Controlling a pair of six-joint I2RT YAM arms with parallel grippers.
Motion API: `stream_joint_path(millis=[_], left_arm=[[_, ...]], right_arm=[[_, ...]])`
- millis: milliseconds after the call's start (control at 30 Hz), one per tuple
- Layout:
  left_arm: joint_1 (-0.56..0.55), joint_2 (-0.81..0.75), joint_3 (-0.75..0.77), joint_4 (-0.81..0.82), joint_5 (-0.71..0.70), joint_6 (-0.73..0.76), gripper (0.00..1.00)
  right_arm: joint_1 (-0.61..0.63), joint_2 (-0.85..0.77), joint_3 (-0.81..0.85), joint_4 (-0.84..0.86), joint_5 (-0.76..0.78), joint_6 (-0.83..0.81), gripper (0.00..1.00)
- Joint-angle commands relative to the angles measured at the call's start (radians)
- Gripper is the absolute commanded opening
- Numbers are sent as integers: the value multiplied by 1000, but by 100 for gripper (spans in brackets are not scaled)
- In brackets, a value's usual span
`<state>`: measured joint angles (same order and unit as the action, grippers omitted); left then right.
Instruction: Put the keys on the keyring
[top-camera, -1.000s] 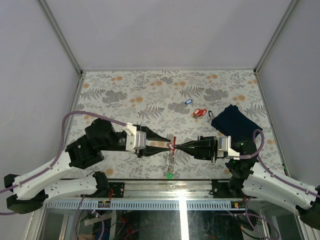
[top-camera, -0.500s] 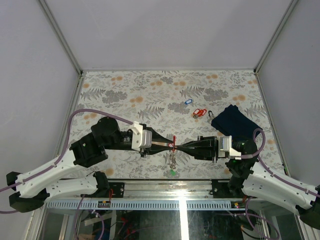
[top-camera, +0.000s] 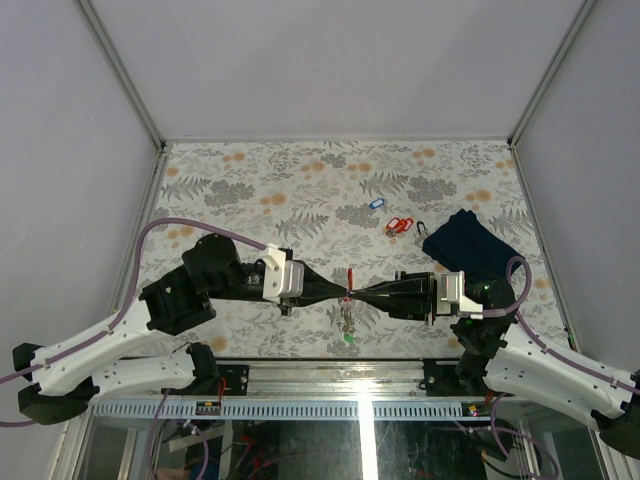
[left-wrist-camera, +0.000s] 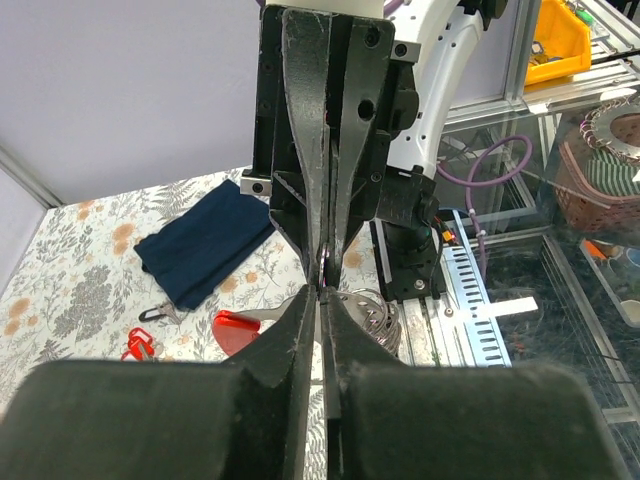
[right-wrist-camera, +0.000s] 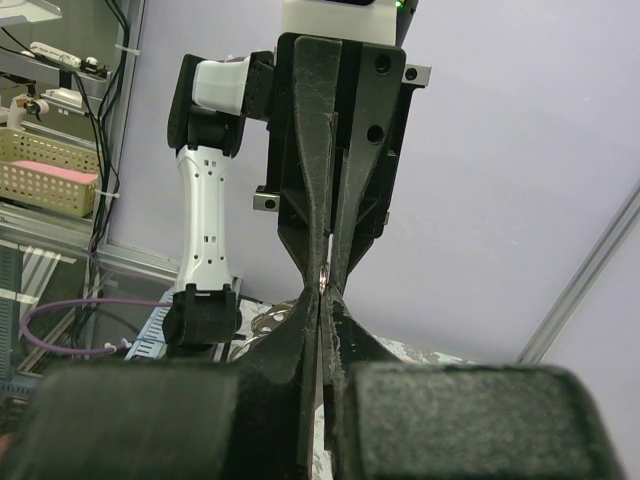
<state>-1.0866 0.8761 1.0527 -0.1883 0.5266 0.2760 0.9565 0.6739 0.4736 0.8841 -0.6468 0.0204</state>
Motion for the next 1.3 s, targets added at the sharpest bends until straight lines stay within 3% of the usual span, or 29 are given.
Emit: stream_joint_path(millis=[0, 300, 733, 1000, 1133, 1267], left_arm=[[1, 13, 37, 27, -2, 19, 0], [1, 0, 42, 15, 7, 37, 0], [-1, 4, 48, 6, 18, 40, 0], [0, 5, 54, -14, 15, 45, 0], [-1, 4, 56, -14, 15, 45, 0], [-1, 2, 58, -19, 15, 43, 0]], right_arm=[[4, -5, 51, 30, -2, -24, 0], [4, -53, 42, -58, 43, -78, 15], [4, -60, 45, -69, 47, -81, 12], [4, -64, 46, -64, 46, -73, 18], [4, -62, 46, -65, 44, -71, 10], [4, -59, 47, -68, 42, -70, 10]])
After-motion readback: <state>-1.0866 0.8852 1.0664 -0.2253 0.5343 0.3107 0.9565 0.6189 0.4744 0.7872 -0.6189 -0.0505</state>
